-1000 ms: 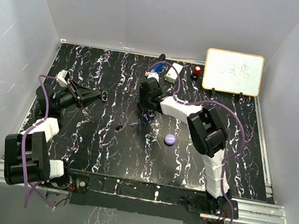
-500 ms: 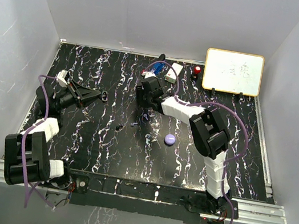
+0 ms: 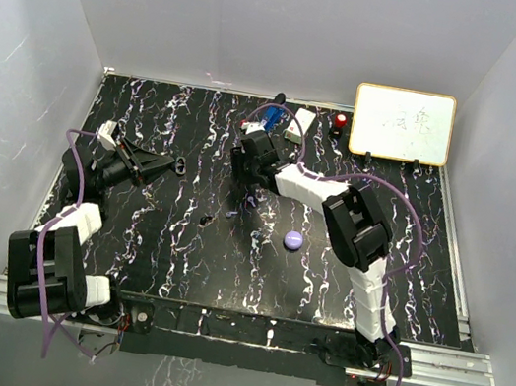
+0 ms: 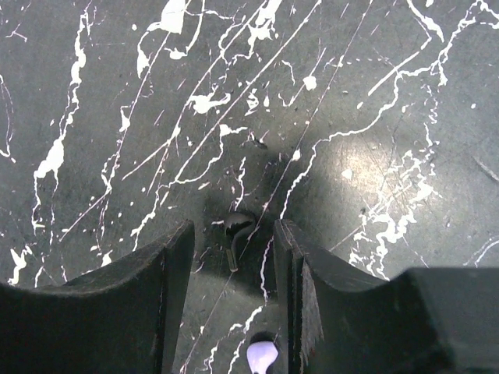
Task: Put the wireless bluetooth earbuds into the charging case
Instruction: Pick up the earbud from the center of the board.
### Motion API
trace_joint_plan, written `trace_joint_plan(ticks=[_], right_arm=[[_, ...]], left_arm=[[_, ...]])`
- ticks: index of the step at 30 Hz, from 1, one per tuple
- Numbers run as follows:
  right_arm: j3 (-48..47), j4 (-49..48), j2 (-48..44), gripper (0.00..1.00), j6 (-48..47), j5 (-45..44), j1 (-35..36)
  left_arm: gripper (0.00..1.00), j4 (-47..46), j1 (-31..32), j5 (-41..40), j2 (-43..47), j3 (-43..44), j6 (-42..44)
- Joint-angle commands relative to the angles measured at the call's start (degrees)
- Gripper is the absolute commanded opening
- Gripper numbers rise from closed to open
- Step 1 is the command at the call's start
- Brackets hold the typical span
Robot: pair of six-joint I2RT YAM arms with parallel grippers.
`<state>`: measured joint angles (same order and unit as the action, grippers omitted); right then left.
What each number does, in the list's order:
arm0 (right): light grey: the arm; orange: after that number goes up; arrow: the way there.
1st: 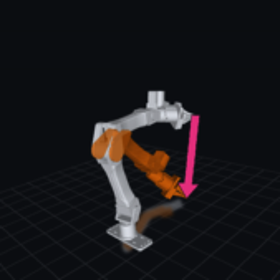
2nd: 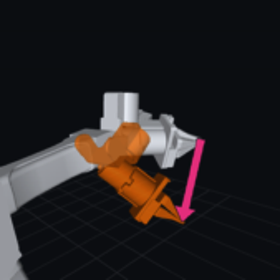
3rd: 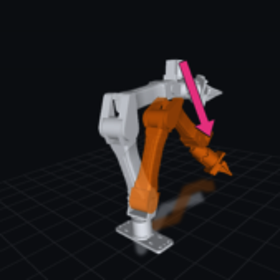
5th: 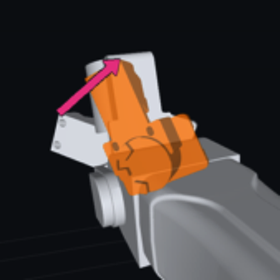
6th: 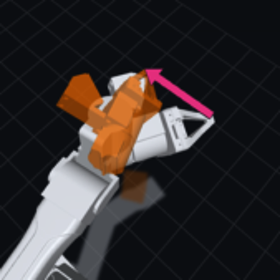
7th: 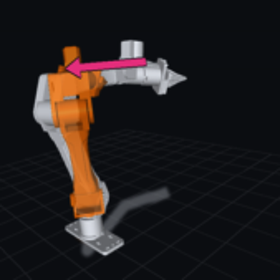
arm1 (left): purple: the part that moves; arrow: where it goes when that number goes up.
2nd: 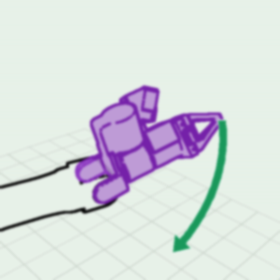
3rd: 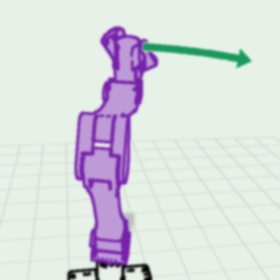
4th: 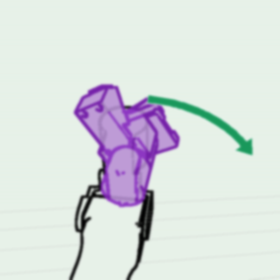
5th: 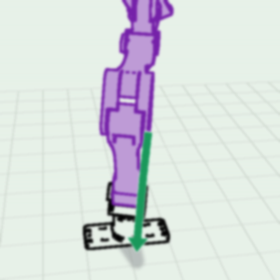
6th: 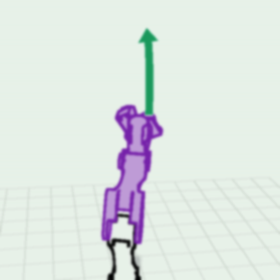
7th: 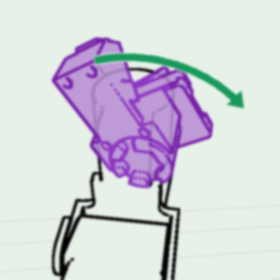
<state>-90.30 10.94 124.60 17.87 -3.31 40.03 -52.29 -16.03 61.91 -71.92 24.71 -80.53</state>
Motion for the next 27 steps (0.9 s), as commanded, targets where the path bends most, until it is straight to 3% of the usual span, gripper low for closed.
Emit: trace_joint_plan(ticks=[1, 27], right_arm=[[-3.4, -0.5, 1.5, 0.43, -1.1, -1.2, 0.4], [-4.7, 2.7, 4.3, 0.35, -2.1, -6.2, 2.5]], left_arm=[[0.00, -0.8, -0.4, 0.4, 0.9, 0.9, -0.1], [0.00, -1.0, -0.4, 0.3, 0.9, 0.7, -0.2]])
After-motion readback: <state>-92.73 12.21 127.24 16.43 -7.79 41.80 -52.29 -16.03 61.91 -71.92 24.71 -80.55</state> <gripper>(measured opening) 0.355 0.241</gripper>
